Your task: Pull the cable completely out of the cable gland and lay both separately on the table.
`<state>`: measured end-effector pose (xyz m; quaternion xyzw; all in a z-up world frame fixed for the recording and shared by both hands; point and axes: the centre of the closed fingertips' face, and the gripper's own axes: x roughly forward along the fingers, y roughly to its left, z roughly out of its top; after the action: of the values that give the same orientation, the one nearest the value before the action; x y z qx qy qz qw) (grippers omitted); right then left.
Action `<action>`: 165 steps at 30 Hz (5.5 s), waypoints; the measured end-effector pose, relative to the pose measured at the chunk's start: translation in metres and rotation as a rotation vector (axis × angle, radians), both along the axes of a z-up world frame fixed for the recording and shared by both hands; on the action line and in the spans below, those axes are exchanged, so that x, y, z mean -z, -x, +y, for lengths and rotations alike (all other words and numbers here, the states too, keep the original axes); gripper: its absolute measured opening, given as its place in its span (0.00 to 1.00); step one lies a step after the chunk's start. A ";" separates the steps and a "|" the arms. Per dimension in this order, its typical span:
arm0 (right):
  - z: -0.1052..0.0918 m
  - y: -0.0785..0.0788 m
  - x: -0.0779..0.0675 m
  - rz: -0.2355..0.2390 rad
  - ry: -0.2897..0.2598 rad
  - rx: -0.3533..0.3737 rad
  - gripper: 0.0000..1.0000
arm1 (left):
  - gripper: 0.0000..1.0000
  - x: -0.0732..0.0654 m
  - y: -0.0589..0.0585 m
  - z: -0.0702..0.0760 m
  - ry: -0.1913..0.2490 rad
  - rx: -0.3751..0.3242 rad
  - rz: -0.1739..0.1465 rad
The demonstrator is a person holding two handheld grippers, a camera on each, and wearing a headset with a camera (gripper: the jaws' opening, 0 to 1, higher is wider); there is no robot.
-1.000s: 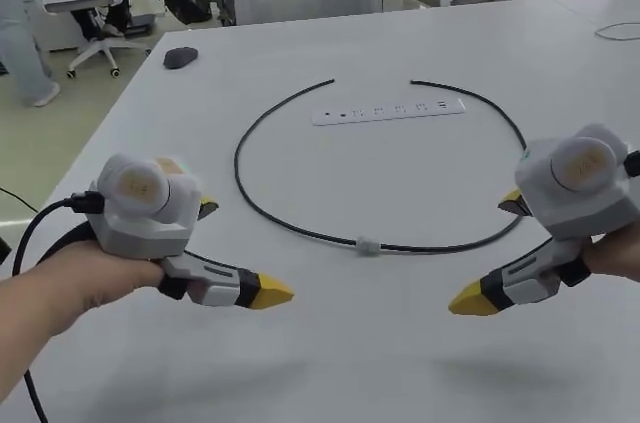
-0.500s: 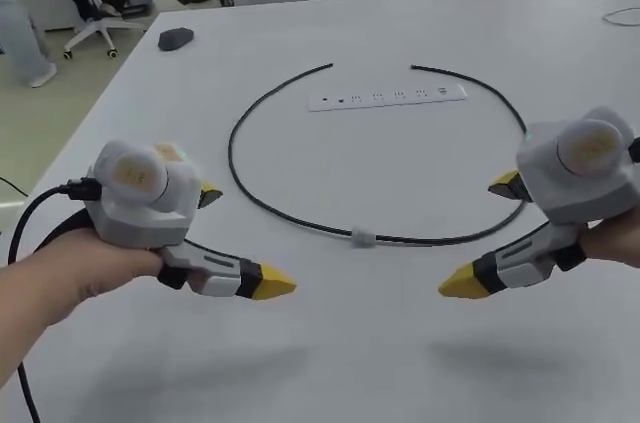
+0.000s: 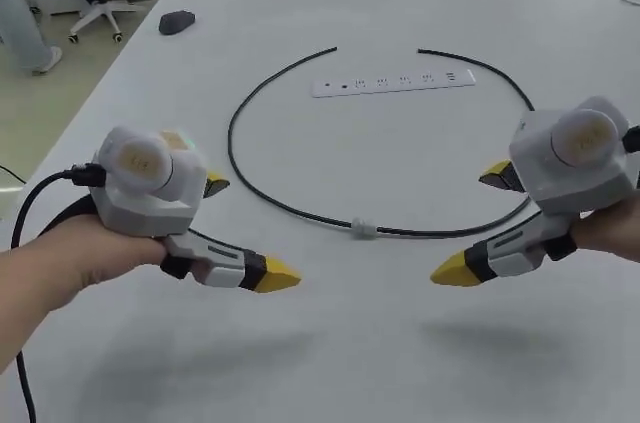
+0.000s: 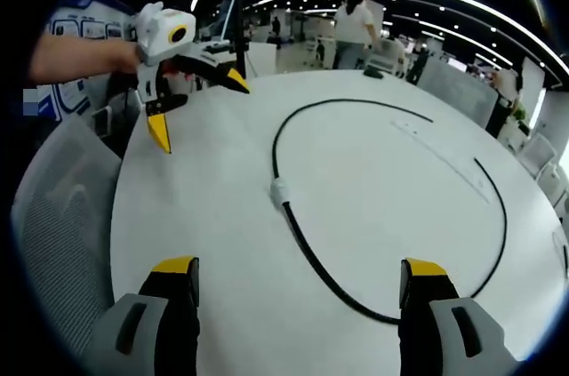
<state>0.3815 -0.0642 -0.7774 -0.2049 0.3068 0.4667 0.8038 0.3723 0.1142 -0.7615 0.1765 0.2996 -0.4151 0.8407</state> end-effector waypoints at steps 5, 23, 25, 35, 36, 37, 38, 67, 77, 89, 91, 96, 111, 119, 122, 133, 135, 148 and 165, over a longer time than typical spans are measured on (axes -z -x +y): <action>0.006 -0.002 0.004 -0.002 -0.003 -0.023 0.88 | 0.97 0.009 0.001 -0.001 -0.033 0.022 0.004; 0.060 -0.019 0.017 -0.022 -0.080 -0.119 0.39 | 0.88 -0.002 0.004 0.007 0.029 -0.034 0.009; 0.065 -0.021 0.021 -0.012 -0.084 -0.125 0.36 | 0.89 -0.002 0.003 0.007 0.032 -0.041 0.010; 0.086 -0.021 0.042 -0.007 -0.054 -0.173 0.30 | 0.99 -0.001 0.001 0.025 -0.003 -0.085 -0.007; 0.087 -0.021 0.044 -0.001 -0.044 -0.177 0.30 | 0.99 -0.002 0.002 0.024 0.000 -0.088 -0.007; 0.087 -0.022 0.044 -0.004 -0.048 -0.178 0.29 | 0.99 -0.002 0.002 0.025 0.000 -0.088 -0.008; 0.087 -0.024 0.043 0.000 -0.054 -0.174 0.28 | 0.99 -0.002 0.003 0.025 0.002 -0.089 -0.007; 0.085 0.004 0.046 0.107 -0.039 -0.207 0.08 | 0.99 0.000 0.013 0.019 0.090 -0.091 0.027; 0.084 0.031 0.038 0.126 -0.042 -0.259 0.08 | 0.99 -0.004 0.014 0.002 0.118 -0.065 0.016; 0.074 0.064 -0.006 0.118 -0.110 -0.345 0.07 | 0.91 -0.030 0.020 -0.054 0.284 0.053 0.000; 0.069 0.070 -0.013 0.123 -0.121 -0.352 0.07 | 0.90 -0.030 0.024 -0.069 0.326 0.086 0.030; 0.058 0.080 -0.022 0.116 -0.127 -0.371 0.07 | 0.91 -0.030 0.047 -0.103 0.384 0.225 0.091; 0.046 0.084 -0.040 0.042 -0.126 -0.399 0.07 | 0.45 -0.030 0.065 -0.135 0.485 0.341 0.216; 0.050 0.087 -0.044 0.019 -0.124 -0.431 0.07 | 0.29 -0.033 0.067 -0.140 0.539 0.352 0.259; 0.050 0.088 -0.044 0.020 -0.123 -0.437 0.07 | 0.22 -0.036 0.068 -0.140 0.562 0.348 0.274; 0.051 0.091 -0.041 0.029 -0.115 -0.453 0.07 | 0.16 -0.034 0.073 -0.140 0.560 0.366 0.294; 0.051 0.092 -0.042 0.030 -0.119 -0.456 0.07 | 0.16 -0.035 0.075 -0.139 0.565 0.372 0.295; 0.053 0.088 -0.056 0.219 -0.229 -0.362 0.10 | 0.15 -0.048 0.072 -0.138 0.527 0.448 0.159; 0.053 0.086 -0.063 0.312 -0.322 -0.359 0.07 | 0.14 -0.055 0.070 -0.134 0.506 0.483 0.090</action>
<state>0.2957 -0.0116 -0.7145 -0.0514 0.3075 0.6703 0.6734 0.3024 -0.0199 -0.7062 0.0098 0.1735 -0.6704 0.7214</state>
